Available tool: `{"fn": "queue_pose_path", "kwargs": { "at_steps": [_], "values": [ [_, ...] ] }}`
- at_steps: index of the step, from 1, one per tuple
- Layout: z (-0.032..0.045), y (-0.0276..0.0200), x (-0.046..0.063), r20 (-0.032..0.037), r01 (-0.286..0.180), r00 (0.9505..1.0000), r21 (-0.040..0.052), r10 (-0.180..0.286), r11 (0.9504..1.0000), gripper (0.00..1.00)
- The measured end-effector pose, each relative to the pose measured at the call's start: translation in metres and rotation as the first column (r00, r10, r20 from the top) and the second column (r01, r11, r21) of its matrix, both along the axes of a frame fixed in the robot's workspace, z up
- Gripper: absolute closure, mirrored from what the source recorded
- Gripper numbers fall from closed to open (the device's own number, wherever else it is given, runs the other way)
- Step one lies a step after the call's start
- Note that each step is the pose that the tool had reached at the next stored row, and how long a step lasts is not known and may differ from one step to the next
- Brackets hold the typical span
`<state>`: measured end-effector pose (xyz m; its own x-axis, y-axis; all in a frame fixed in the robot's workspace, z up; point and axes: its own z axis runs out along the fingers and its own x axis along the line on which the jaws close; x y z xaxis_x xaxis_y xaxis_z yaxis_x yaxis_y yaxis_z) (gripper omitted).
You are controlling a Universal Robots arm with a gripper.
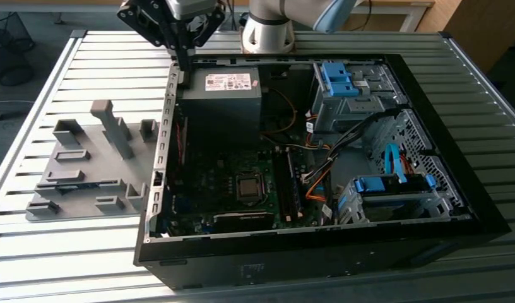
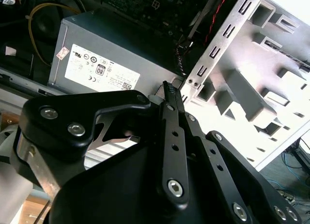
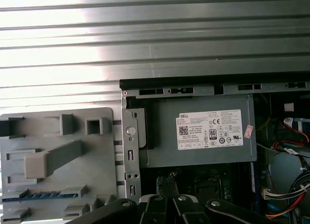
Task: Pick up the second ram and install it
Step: 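Reach for the second ram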
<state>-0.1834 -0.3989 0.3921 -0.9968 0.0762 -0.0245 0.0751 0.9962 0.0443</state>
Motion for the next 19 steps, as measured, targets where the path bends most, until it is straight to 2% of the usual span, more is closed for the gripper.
{"fn": "queue_pose_path", "kwargs": {
  "at_steps": [19],
  "values": [
    [-0.0006,0.0000,-0.010,0.0000,0.000,1.0000,0.0000,0.000,1.0000,0.90]
  ]
}}
